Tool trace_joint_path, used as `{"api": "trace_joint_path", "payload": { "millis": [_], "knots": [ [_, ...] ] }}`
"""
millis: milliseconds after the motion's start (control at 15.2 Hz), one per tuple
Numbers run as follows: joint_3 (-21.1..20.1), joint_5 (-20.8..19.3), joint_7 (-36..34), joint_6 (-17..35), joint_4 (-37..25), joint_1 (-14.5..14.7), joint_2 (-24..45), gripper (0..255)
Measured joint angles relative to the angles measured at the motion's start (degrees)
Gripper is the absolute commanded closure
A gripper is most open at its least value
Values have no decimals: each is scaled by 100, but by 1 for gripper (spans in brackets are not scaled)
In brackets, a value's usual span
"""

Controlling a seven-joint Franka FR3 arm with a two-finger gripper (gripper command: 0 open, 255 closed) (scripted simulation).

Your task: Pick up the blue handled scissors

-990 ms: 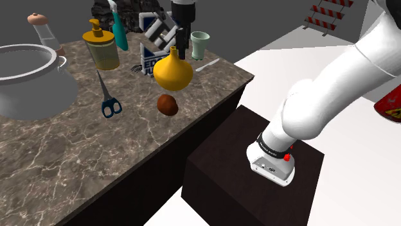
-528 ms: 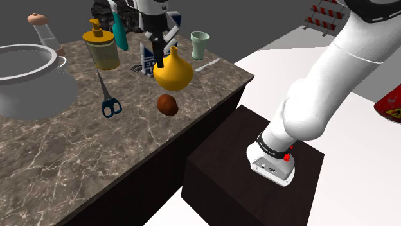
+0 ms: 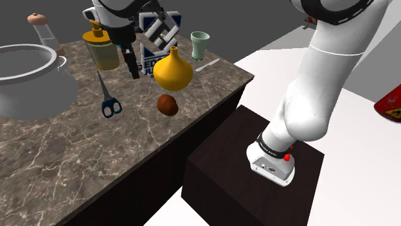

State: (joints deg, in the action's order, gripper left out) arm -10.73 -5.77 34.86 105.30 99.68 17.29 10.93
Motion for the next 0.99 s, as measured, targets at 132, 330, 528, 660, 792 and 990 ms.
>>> {"api": "trace_joint_path", "payload": {
  "millis": [132,330,528,660,792,990],
  "knots": [
    [-97,-123,169,-18,-292,122,288,0],
    [-242,-343,380,-38,-811,350,813,0],
    [-384,-554,580,-26,-1202,601,1251,0],
    [-470,-691,741,-88,-1495,767,1503,0],
    [-504,-752,798,-48,-1554,838,1616,0],
    [-503,-792,788,132,-1445,854,1695,0]
  ]
}}
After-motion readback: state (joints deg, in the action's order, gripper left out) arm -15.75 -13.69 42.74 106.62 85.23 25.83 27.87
